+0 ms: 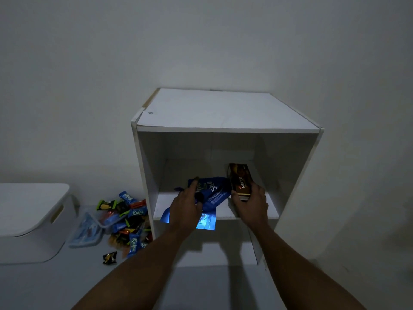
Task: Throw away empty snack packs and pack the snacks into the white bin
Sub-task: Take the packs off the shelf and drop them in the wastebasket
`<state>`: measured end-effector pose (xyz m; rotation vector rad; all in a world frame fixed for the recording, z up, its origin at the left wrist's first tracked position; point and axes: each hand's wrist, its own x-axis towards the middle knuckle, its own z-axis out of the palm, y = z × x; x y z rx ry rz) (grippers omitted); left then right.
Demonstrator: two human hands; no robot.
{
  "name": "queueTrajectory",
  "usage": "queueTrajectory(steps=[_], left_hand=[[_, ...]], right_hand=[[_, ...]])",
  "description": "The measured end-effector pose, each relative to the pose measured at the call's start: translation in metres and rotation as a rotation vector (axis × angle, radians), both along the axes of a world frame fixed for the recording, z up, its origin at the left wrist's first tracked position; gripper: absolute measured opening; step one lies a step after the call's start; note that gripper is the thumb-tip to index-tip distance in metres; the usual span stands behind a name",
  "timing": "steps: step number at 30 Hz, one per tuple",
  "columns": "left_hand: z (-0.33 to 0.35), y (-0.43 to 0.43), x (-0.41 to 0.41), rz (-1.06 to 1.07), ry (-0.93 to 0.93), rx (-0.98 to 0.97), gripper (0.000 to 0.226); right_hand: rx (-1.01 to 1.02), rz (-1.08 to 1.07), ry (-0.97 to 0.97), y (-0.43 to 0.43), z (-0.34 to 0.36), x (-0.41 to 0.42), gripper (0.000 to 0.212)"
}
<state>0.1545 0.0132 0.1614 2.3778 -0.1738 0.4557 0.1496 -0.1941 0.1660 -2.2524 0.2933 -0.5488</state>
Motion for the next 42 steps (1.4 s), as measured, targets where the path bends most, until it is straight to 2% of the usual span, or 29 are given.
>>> queueTrajectory(steps=[2, 7, 13, 15, 18, 21, 24, 26, 29, 31, 34, 38, 42], left_hand=[[0.001, 0.003, -0.001, -0.015, -0.009, -0.052, 0.080], [0.010, 0.007, -0.003, -0.142, -0.086, -0.014, 0.095], [0.013, 0.009, 0.003, -0.278, -0.089, 0.223, 0.097], [0.009, 0.009, 0.007, -0.305, -0.078, 0.247, 0.089], [0.003, 0.008, 0.011, -0.347, -0.056, 0.141, 0.064], [0.003, 0.008, 0.010, -0.301, -0.116, 0.100, 0.040], [0.011, 0.010, 0.003, -0.305, -0.128, 0.021, 0.029], [0.013, 0.011, 0.001, -0.344, -0.118, -0.021, 0.033], [0.016, 0.014, 0.001, -0.356, -0.068, -0.028, 0.060], [0.017, 0.015, 0.003, -0.357, -0.058, -0.019, 0.069], [0.017, 0.017, 0.005, -0.313, -0.053, -0.052, 0.067], [0.022, 0.020, 0.007, -0.215, -0.012, -0.195, 0.056], [0.031, 0.022, 0.005, -0.147, -0.040, -0.313, 0.047]], right_hand=[[-0.005, -0.010, 0.001, 0.000, 0.001, 0.000, 0.065], [-0.033, -0.009, 0.014, 0.002, 0.000, 0.001, 0.065], [-0.048, -0.015, 0.042, 0.002, 0.000, 0.001, 0.067], [-0.059, -0.023, 0.045, 0.002, 0.000, 0.002, 0.065], [-0.068, -0.035, 0.044, 0.003, 0.001, 0.002, 0.065], [-0.064, -0.035, 0.043, 0.003, 0.000, 0.002, 0.065], [-0.064, -0.036, 0.044, 0.003, 0.000, 0.001, 0.065], [-0.064, -0.034, 0.039, 0.004, 0.000, 0.000, 0.065], [-0.066, -0.029, 0.030, 0.005, 0.003, -0.002, 0.062], [-0.051, -0.022, 0.034, 0.004, 0.006, -0.003, 0.060], [-0.042, -0.009, 0.036, 0.004, 0.008, -0.004, 0.060], [0.014, 0.012, -0.020, 0.003, 0.011, -0.005, 0.058], [0.050, 0.051, -0.071, 0.003, 0.016, -0.006, 0.064]])
